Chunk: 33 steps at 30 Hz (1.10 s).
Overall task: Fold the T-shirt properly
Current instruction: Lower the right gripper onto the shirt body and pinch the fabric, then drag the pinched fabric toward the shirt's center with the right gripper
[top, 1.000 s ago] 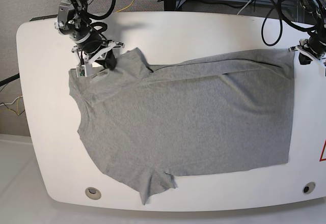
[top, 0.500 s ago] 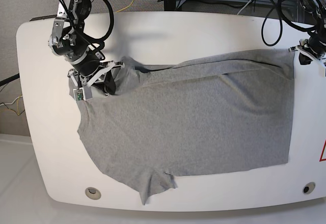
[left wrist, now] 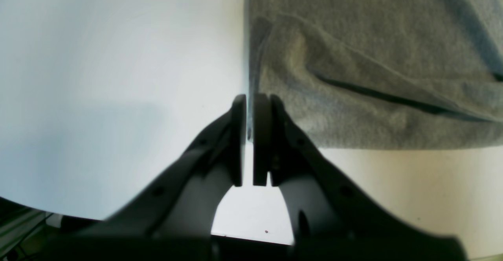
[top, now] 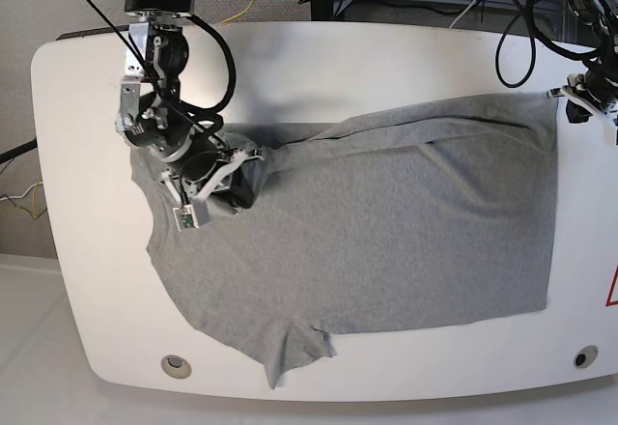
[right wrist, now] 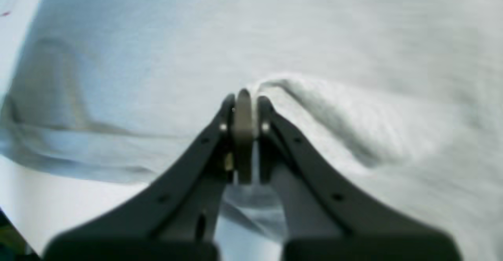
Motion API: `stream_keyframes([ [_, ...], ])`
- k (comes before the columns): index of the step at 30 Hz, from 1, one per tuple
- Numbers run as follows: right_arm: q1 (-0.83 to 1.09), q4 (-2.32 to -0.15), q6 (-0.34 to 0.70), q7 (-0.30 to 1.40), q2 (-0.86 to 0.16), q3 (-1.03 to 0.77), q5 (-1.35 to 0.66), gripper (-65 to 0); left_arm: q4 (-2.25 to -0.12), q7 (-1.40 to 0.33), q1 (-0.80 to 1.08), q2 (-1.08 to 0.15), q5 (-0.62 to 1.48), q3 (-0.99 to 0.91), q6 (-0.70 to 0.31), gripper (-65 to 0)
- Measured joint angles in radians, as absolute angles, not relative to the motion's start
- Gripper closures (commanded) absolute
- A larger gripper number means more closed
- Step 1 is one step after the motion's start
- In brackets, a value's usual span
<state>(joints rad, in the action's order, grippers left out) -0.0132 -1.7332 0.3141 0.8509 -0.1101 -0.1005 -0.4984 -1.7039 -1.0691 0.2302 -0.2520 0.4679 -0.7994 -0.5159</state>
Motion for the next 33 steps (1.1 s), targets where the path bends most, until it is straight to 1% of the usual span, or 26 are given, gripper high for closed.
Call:
stream_keyframes([
  [3, -0.046, -1.708, 0.258, 0.849, -0.111, -0.047, -0.496, 0.0, -1.704, -1.069, 0.231, -0.253, 0.467, -0.799, -0.516, -3.0],
  [10, -0.097, -1.659, 0.208, 0.785, -0.114, 0.044, -0.501, 0.0, -1.704, -1.069, 0.230, -0.251, 0.467, -0.799, -0.516, -3.0],
  [27, -0.228, -1.479, 0.199, 0.778, -0.119, 0.048, -0.498, 0.0, -1.704, -1.069, 0.230, -0.252, 0.467, -0.799, -0.516, -3.0],
  [33, -0.240, -1.464, 0.202, 0.778, -0.118, 0.047, -0.400, -0.1, -1.704, -1.069, 0.230, -0.252, 0.467, -0.799, -0.516, -3.0],
])
